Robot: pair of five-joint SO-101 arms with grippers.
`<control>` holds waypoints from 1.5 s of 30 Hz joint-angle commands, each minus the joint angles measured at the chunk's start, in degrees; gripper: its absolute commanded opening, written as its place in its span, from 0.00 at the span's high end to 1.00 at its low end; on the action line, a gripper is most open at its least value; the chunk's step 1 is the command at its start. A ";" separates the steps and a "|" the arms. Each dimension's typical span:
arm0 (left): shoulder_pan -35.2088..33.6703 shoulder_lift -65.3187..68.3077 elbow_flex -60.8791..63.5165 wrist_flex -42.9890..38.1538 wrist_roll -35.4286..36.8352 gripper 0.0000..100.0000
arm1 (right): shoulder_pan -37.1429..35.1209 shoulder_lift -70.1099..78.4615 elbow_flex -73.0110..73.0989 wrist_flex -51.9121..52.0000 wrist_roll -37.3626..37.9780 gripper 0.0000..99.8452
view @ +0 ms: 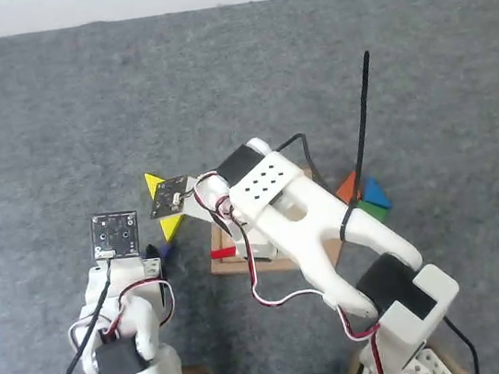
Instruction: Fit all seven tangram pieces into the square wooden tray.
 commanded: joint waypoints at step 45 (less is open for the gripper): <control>0.26 -1.14 -0.48 0.44 -0.35 0.86 | 6.90 5.58 8.97 -21.67 -26.99 0.65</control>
